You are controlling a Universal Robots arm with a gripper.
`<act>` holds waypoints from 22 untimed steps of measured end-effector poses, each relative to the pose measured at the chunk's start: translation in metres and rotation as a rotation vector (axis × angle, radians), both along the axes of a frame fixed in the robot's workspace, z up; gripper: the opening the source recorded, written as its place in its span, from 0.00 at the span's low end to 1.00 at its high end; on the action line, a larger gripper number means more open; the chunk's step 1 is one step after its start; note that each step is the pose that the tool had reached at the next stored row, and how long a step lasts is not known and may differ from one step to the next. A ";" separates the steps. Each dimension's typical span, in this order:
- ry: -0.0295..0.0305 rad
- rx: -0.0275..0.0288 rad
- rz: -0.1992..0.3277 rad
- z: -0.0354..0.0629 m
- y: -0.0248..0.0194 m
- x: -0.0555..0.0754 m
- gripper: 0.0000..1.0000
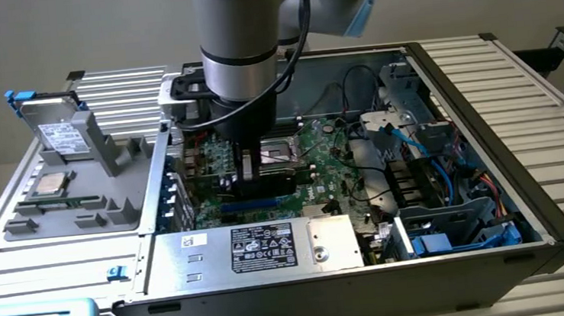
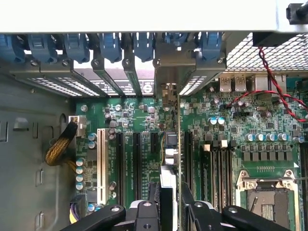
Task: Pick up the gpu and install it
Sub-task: 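Insert the gpu into the slot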
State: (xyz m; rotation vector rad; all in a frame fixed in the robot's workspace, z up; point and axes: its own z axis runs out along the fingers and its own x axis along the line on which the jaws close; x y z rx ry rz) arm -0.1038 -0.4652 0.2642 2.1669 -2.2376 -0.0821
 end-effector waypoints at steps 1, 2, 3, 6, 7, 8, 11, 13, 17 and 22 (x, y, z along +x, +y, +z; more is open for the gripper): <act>0.0000 0.0000 0.000 -0.0007 0.0000 0.000 0.28; 0.0001 -0.0001 0.000 -0.0012 0.0000 0.000 0.28; 0.0001 -0.0003 0.000 -0.0013 0.0000 0.000 0.28; 0.0001 -0.0001 0.000 -0.0020 0.0000 -0.001 0.28; 0.0000 0.0001 0.000 -0.0024 0.0000 -0.001 0.28; 0.0001 0.0001 -0.001 -0.0029 0.0000 -0.001 0.28; 0.0003 -0.0003 -0.006 -0.0036 0.0000 -0.001 0.28; 0.0001 0.0000 -0.010 -0.0041 0.0002 -0.001 0.28; 0.0002 0.0000 -0.015 -0.0043 0.0015 -0.001 0.28; 0.0002 -0.0002 -0.015 -0.0047 0.0023 -0.002 0.28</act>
